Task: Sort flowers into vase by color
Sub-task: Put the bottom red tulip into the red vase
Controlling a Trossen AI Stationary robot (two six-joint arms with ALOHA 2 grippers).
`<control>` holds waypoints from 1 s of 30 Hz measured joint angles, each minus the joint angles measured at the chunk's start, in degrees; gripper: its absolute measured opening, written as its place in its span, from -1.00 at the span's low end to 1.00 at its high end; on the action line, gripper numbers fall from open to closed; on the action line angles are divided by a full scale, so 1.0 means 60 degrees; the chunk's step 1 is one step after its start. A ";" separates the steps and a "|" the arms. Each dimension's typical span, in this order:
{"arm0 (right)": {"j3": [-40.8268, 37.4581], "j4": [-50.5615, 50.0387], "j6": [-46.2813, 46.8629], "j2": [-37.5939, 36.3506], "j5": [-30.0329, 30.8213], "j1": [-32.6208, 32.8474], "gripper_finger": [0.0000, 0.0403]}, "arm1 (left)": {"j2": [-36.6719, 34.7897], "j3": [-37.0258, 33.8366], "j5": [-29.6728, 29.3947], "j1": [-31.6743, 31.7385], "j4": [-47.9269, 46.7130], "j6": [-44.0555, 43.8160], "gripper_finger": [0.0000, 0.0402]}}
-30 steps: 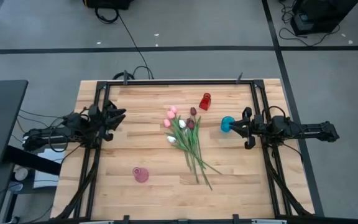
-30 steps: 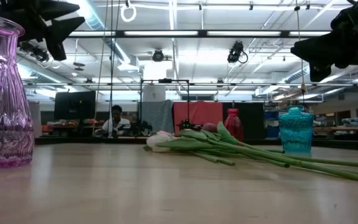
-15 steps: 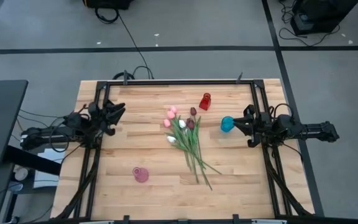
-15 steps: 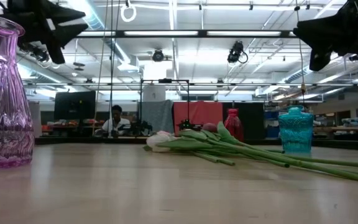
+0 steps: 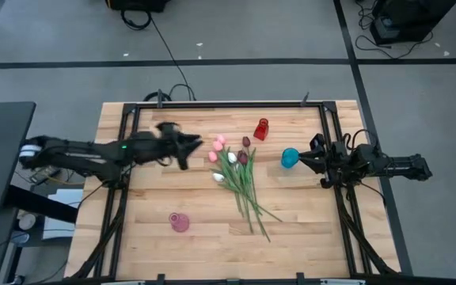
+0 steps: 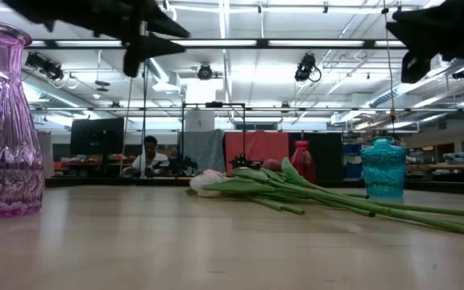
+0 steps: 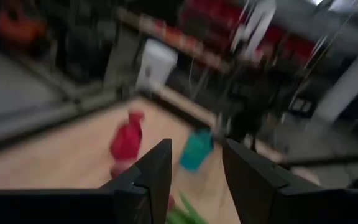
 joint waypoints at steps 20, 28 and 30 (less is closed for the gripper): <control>0.1201 -0.2197 -0.1666 0.0987 0.1748 -0.0009 -0.58 | 0.7584 0.7043 0.1209 -0.1697 -0.5277 -0.3976 -0.27; 0.1201 -0.1447 -0.1664 0.1122 0.1060 -0.0009 -0.58 | 0.9639 0.8263 0.1742 -0.1633 -0.5705 -0.5778 -0.27; 0.1201 -0.1698 -0.1476 0.1126 0.0734 -0.0001 -0.58 | 1.0048 0.8509 0.2093 -0.1587 -0.5715 -0.6040 -0.27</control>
